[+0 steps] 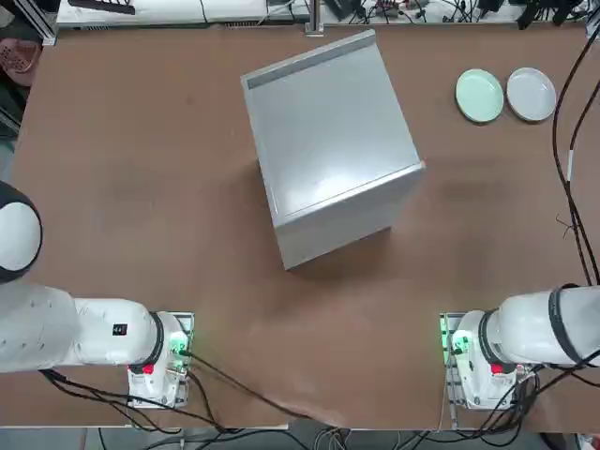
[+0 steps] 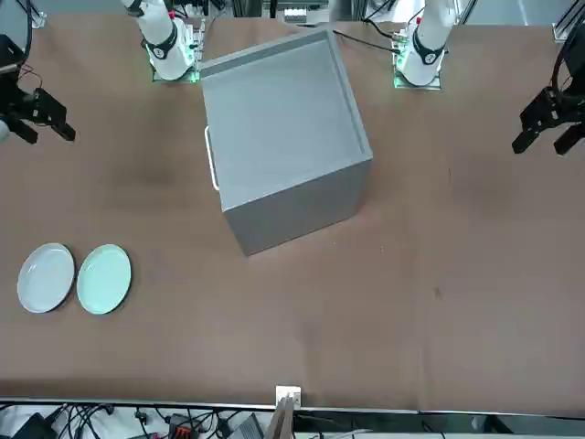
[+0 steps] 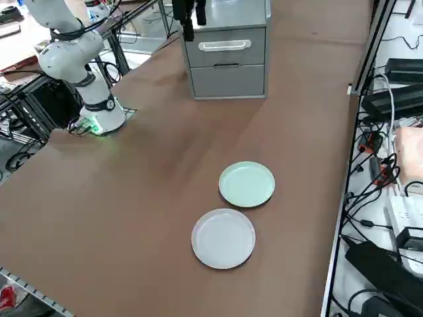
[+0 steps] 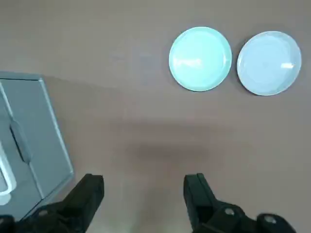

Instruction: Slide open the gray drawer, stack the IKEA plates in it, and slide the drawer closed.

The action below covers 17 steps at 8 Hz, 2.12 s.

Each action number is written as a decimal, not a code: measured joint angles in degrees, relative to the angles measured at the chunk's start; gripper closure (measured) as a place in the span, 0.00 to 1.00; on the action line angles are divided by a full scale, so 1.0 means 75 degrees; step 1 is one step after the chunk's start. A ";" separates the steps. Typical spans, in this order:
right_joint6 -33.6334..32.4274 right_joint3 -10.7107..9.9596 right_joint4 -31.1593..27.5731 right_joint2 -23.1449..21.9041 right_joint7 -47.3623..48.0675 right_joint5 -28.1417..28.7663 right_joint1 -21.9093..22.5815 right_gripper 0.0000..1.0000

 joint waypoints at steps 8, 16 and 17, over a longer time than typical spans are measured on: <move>0.0745 0.0118 -0.1234 0.0081 -0.0015 0.2806 0.0145 0.00; 0.2971 0.0149 -0.3245 0.0534 -0.0841 0.4757 0.1377 0.00; 0.2977 0.0141 -0.3284 0.0611 -0.1027 0.4938 0.1377 0.00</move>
